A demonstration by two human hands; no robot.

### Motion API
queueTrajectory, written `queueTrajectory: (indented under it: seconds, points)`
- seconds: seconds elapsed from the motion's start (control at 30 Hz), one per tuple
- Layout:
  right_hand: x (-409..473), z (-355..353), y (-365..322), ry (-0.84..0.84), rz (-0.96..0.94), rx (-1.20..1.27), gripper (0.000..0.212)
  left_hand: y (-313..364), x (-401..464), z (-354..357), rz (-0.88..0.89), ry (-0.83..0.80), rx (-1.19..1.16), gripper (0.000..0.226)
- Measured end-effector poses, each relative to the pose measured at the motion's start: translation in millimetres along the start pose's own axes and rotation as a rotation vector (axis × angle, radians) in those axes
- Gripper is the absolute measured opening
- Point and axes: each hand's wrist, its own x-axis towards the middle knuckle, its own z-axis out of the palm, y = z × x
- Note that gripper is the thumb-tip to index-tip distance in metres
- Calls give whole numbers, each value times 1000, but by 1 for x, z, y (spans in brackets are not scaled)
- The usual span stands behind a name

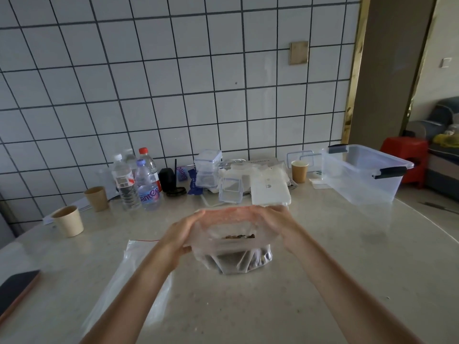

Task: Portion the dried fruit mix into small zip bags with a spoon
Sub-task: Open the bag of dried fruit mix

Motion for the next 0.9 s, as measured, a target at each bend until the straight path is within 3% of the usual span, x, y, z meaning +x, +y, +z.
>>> queueTrajectory:
  seconds: [0.07,0.2,0.33,0.43,0.5,0.67,0.77,0.9]
  points:
    - [-6,-15,1,24,-101,-156,51,-1,-6,-12,83,121,193,57]
    - [-19,-31,8,143,-155,-509,60,-7,-18,-25,171,255,587,70]
    - [-25,-23,12,94,-83,-551,61,-4,-22,-14,111,163,537,53]
    - [-26,-17,14,41,-30,-299,35,-5,-19,-4,54,102,338,34]
    - [-27,-14,15,-11,51,-67,30,-9,-19,-1,3,59,165,23]
    - [-30,-11,26,14,113,280,6,-17,-18,2,-57,-36,-345,13]
    - [-29,-9,35,23,149,617,20,-20,-19,2,-93,-88,-668,15]
    - [-29,-3,45,-14,225,1136,13,-29,-18,1,-101,-185,-1042,26]
